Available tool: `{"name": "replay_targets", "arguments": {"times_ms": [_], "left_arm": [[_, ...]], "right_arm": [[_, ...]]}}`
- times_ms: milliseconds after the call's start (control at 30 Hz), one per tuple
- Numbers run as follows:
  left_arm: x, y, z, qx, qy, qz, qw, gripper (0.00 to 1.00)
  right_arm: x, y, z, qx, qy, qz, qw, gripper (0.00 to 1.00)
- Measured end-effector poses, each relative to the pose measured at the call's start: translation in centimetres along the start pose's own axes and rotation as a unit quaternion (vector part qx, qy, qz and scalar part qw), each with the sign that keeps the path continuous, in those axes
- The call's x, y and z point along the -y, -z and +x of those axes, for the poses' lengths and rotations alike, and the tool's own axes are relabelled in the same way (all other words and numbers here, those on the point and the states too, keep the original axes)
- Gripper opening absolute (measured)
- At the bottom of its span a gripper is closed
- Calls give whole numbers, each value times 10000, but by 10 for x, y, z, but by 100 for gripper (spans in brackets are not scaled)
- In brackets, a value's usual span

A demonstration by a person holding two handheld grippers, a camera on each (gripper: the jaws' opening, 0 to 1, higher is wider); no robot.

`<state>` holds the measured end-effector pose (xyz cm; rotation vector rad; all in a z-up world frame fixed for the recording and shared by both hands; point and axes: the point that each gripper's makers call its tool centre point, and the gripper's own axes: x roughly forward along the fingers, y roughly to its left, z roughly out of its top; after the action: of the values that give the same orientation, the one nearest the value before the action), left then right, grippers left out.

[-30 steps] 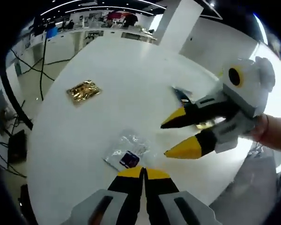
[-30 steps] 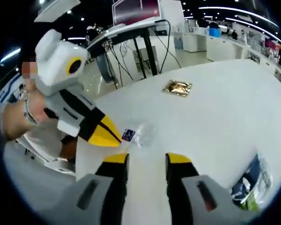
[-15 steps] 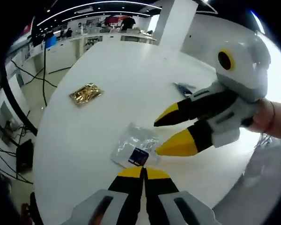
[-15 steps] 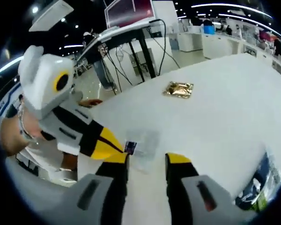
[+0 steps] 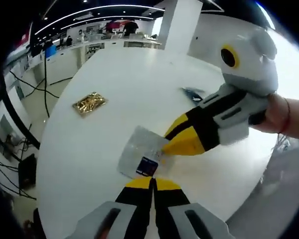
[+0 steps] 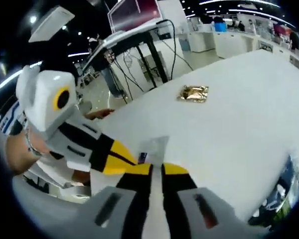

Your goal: Arrange the skincare products in the storage area until every visible bottle or jar stands upright without overlapping.

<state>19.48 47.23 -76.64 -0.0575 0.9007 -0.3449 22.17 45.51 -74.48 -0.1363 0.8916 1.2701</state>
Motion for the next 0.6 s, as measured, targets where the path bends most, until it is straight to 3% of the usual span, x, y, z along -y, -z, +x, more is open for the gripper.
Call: {"name": "replay_targets", "arguments": {"times_ms": [133,233,367,467,600], "left_arm": [[0,-1,0,18,-6,-49,10000,1],[0,-1,0,31,-29,-44,10000,1],[0,-1,0,135,-52,-398,9991,1],[9,6,-3,-41,170,-614,9980,1],[20,7,-6,177,408,-746,9962,12]], "right_arm": [[-11,0,-4,-28,-389,387,9985,3],[-7,7,-5,-151,-81,-66,9998,2],[-12,12,-7,-170,-89,-78,9998,2],[-11,19,-10,-150,29,-249,9996,2],[-9,23,-14,-69,61,-214,9997,1]]}}
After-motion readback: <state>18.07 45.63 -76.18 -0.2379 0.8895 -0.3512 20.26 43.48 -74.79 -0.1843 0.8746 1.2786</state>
